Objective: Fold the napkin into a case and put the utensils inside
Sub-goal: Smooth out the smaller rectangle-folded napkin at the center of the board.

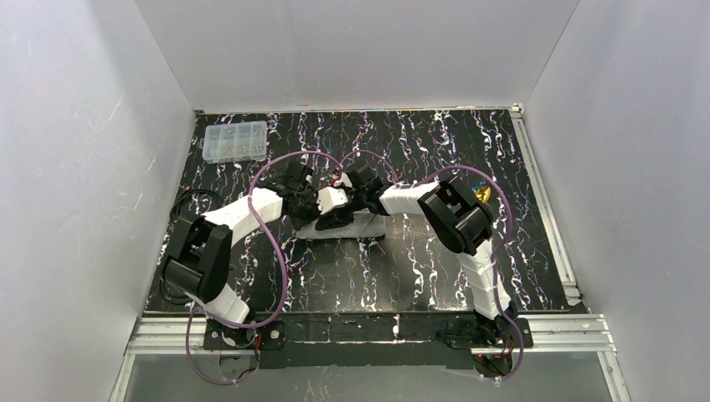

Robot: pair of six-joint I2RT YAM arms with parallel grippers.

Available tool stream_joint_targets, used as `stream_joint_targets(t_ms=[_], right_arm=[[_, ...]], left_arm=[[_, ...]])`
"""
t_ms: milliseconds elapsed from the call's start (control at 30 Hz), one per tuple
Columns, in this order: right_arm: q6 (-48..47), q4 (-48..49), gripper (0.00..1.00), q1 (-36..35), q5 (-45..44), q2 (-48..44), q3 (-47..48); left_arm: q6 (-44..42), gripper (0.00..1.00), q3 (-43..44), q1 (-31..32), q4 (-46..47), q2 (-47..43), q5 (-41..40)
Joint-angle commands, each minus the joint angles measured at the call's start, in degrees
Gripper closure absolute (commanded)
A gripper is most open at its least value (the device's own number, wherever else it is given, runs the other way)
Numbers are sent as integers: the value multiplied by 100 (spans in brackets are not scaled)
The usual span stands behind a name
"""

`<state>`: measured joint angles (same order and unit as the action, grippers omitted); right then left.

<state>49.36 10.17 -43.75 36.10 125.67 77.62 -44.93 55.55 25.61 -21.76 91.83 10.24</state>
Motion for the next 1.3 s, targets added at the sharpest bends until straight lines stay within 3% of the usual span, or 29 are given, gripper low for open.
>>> stream_joint_targets(t_ms=[0, 433, 1033, 1267], right_arm=[[78, 204, 78, -88, -250, 174, 249], [145, 70, 81, 242, -857, 190, 86], [706, 911, 79, 292, -88, 378, 65], [564, 1164, 65, 512, 548, 76, -237]], left_arm=[[-48, 100, -93, -3, -324, -284, 221], [-270, 100, -146, -3, -820, -730, 404], [-1130, 100, -868, 263, -102, -452, 128], [-1179, 100, -987, 305, 123, -258, -16]])
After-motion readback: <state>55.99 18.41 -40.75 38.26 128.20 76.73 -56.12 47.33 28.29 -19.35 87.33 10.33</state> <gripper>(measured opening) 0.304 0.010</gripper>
